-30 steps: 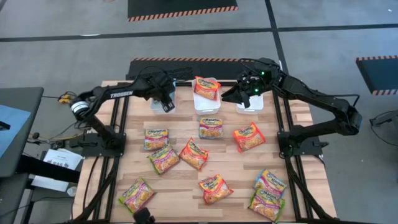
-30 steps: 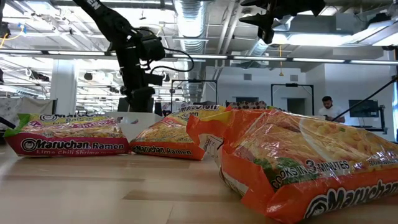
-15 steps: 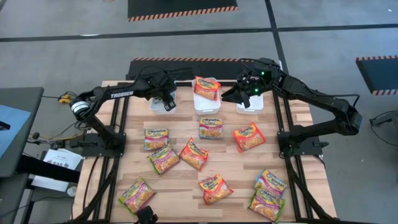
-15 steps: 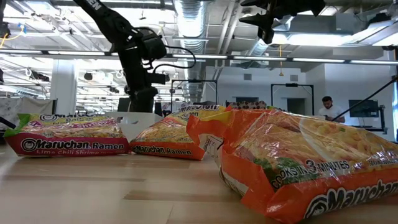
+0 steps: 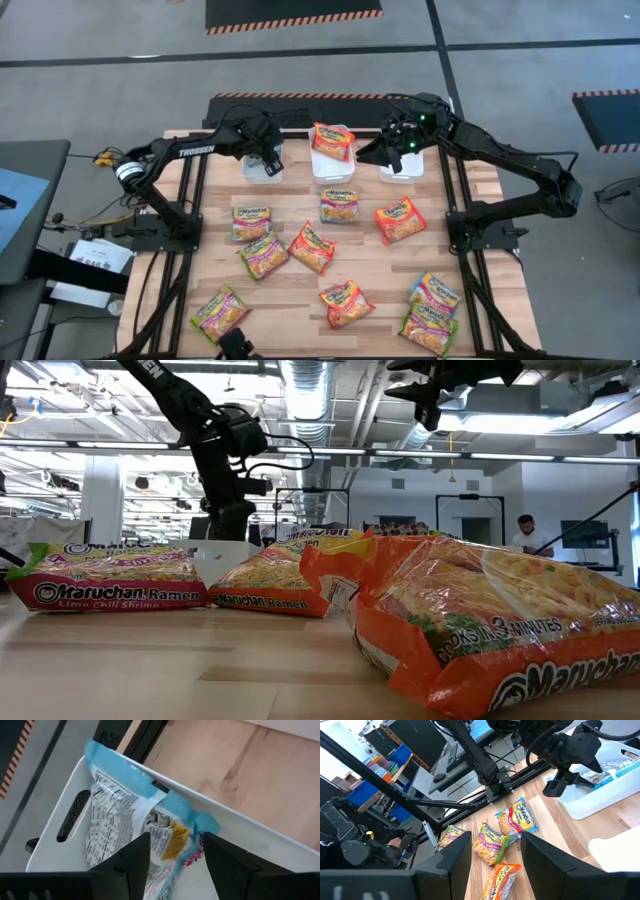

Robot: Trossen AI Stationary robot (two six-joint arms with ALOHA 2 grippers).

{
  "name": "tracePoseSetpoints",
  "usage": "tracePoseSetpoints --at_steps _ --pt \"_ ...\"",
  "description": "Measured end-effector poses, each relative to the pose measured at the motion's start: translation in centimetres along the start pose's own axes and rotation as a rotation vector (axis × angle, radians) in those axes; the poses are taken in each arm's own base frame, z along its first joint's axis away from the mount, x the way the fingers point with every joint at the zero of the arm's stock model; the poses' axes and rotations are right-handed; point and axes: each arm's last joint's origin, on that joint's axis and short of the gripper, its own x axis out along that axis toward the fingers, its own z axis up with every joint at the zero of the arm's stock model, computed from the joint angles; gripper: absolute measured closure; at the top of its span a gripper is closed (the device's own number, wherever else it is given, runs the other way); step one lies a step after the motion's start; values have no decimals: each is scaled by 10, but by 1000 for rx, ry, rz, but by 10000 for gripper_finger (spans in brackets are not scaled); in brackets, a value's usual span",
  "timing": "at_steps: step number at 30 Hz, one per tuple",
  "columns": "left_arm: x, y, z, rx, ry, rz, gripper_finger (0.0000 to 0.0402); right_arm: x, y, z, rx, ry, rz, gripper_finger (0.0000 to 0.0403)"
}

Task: Sort Maruchan noodles
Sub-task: Adjust the blue noodle pack in the left white bin

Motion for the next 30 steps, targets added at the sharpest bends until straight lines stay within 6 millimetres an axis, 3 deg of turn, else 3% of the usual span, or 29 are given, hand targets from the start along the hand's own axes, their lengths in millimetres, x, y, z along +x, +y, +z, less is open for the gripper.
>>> tracePoseSetpoints --at_steps 5,14,30 --pt "1 3 -1 -25 2 -17 257 0 0 0 1 1 -1 207" --pt "3 12 -4 -86 4 -44 392 0 0 0 2 2 -1 207" --pt "-1 18 -2 -187 33 -62 401 0 0 0 2 3 -1 207"
